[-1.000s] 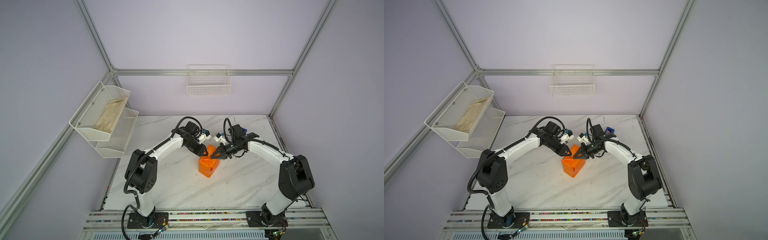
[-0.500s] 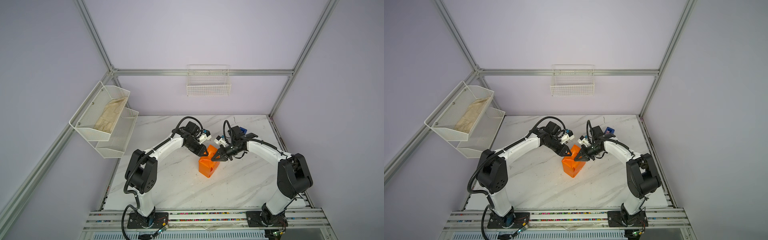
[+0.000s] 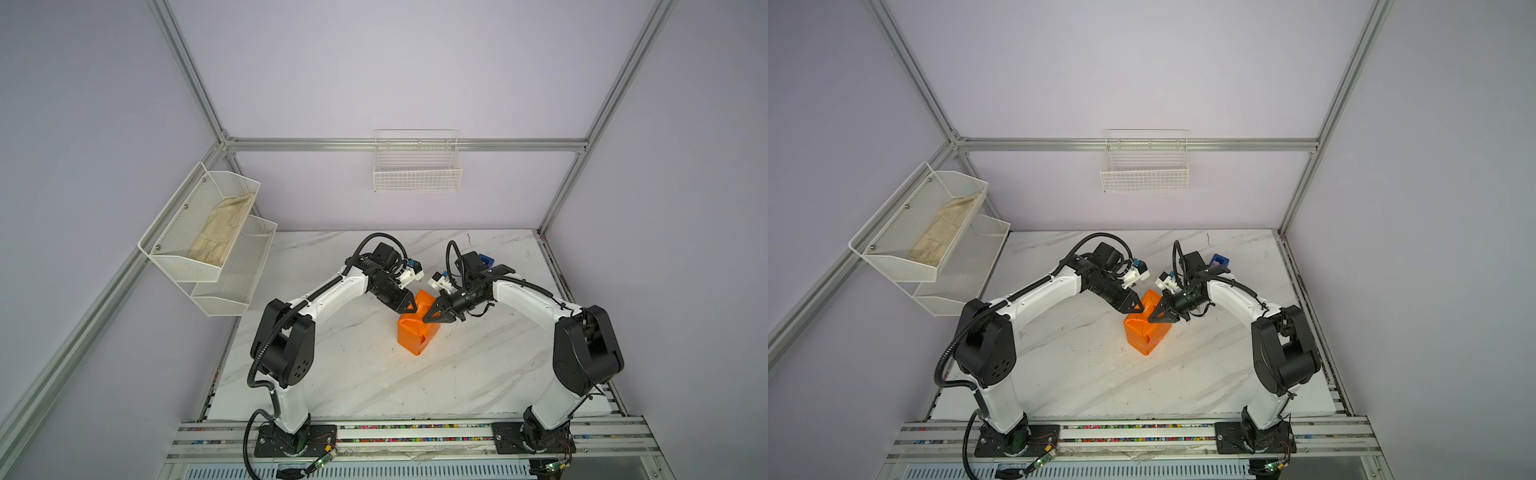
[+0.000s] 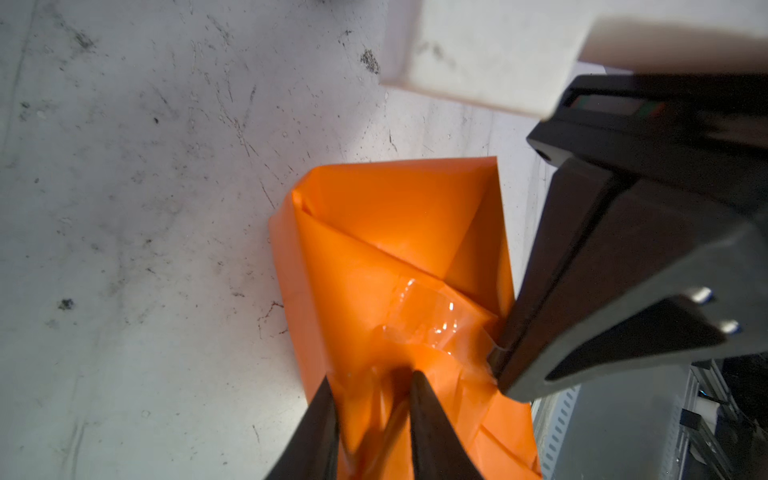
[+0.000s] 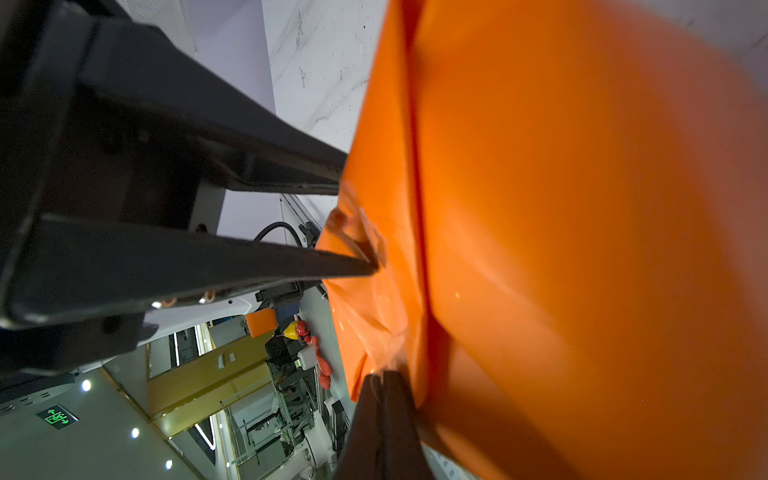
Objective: Wrap the gift box in paper
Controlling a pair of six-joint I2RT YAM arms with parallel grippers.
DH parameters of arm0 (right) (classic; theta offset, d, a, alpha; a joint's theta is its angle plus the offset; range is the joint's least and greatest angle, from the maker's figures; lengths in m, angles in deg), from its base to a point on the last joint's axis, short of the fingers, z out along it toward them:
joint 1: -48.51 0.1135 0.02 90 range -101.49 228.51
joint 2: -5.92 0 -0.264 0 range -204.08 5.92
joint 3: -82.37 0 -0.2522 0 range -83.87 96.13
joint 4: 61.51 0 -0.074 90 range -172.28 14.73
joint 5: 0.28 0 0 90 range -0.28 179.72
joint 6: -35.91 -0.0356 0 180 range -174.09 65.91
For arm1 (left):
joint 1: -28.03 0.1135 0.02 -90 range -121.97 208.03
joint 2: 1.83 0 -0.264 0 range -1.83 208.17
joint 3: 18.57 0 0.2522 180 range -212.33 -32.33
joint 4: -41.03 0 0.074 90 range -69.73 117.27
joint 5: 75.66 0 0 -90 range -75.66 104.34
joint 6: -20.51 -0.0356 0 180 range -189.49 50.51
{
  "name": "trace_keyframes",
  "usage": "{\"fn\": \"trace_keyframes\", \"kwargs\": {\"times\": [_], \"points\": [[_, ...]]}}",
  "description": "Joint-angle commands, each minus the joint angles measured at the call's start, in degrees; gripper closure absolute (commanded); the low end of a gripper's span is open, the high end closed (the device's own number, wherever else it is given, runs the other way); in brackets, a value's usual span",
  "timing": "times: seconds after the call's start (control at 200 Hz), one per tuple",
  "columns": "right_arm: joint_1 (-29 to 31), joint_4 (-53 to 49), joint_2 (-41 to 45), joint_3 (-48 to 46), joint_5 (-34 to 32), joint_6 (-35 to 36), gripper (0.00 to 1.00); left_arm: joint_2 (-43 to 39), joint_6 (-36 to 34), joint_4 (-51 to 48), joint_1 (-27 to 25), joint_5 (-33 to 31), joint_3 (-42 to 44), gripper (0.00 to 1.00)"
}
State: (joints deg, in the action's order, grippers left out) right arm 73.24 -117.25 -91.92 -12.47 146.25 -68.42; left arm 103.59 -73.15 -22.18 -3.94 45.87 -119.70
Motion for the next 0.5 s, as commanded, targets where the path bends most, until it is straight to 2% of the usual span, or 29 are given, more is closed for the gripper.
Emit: {"fn": "trace_keyframes", "kwargs": {"times": [0.0, 0.205, 0.495], "points": [[0.46, -4.81, -1.91, -0.45, -3.62, 1.79, 1.00, -1.01, 2.80, -4.31, -0.81, -1.82, -4.19, 0.66], [0.41, -4.83, -2.00, -0.84, -4.14, 1.85, 1.00, -2.69, 10.14, -0.52, -0.62, 1.85, -6.47, 0.55], [0.41, -4.79, -1.87, -1.03, -4.48, 1.79, 1.00, -2.16, 12.84, 1.87, -0.21, 2.85, -6.85, 0.48]]}}
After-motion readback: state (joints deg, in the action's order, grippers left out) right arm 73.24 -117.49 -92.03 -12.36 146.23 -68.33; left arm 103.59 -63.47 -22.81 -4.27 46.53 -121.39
